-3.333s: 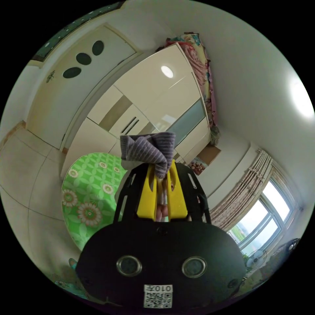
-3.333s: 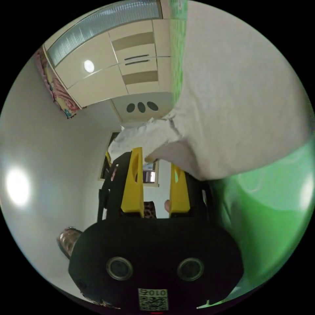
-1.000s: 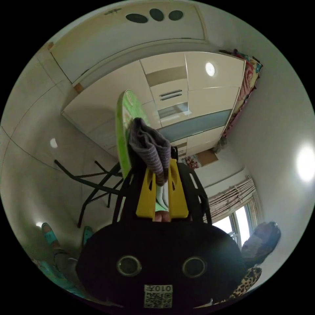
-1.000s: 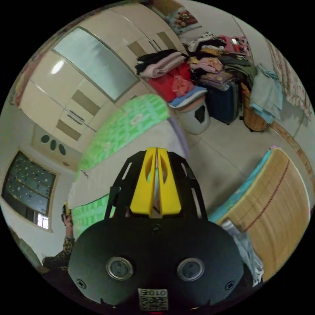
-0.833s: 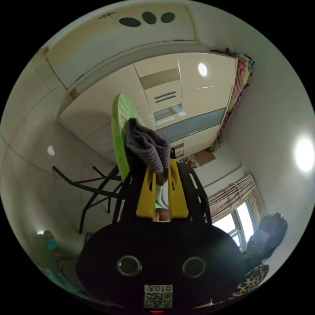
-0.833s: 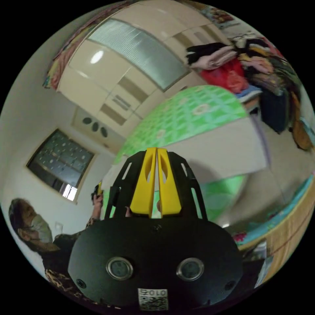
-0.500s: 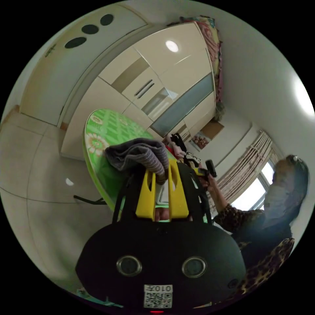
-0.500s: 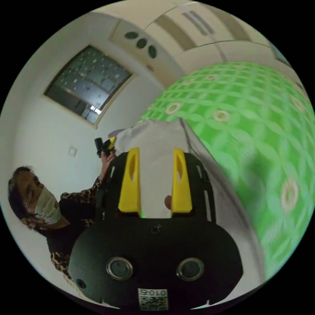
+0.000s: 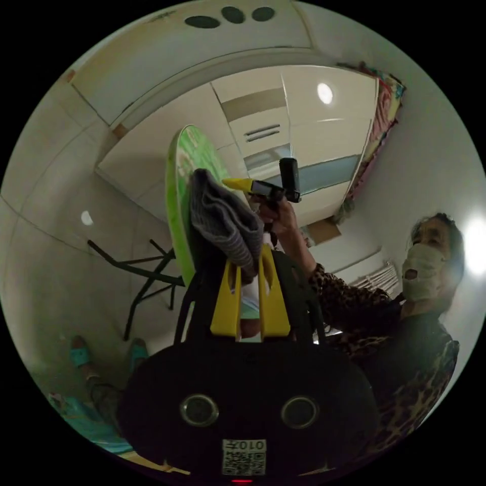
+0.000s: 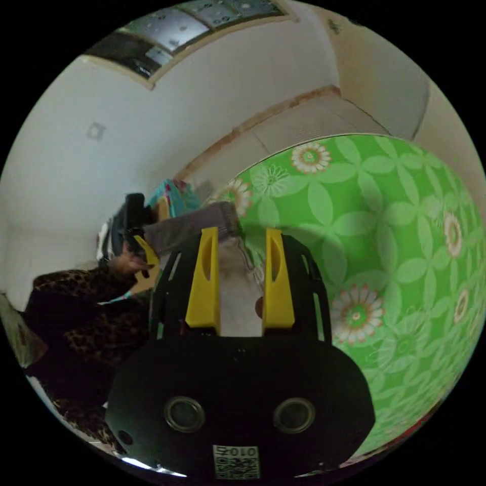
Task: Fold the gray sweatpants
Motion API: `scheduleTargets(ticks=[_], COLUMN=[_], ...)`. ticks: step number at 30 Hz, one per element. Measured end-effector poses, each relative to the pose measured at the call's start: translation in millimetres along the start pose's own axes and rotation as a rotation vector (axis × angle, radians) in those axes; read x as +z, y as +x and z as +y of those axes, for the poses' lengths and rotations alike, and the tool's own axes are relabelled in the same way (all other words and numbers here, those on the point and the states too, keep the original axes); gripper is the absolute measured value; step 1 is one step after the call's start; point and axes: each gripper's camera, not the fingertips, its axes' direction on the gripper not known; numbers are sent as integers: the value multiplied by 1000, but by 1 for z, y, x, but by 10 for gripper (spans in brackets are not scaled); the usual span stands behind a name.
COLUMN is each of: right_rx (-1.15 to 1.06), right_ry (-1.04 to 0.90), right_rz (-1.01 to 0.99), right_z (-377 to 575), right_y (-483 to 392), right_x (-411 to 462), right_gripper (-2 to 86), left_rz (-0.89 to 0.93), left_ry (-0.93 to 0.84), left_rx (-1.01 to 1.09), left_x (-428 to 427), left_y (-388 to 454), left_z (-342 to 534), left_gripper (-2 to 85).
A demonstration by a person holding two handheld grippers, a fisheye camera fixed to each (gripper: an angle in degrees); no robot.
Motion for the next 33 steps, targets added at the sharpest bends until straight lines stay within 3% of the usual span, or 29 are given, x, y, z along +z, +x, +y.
scheduleTargets(ticks=[3,8,12,15,22,24,27,33], right_rx=[-56,-11,8,105,276,356,515,856], right_ry=[-96,-74,99,39,231,403,626,772], right_rz=[-12,-45,-128,-114,-349,-441,-401,-410], right_z=[-21,-32,-35,-39,6,56,159,376], right_y=[-18,-27,-23,-7,23,31,18,-64], right_x=[45,68,38,64,53,31,0,2], right_gripper=[121,58,52,59,97,96,66,46], left_rz=[47,45,-157,-329,-61,-17,21,-52], left_ry=[15,-11,-78,-127,-164,-142,-104,-127], left_rx=[-76,-127,-8,-24,-146,-157,-162,-197], left_x=[3,4,-1,2,-5,-11,-25,-52], left_y=[-11,-11,17,9,-36,-41,-50,-71], left_z=[0,-13,-43,-61,-70,-71,-71,-72], left_gripper=[86,85,83,83,72,68,59,29])
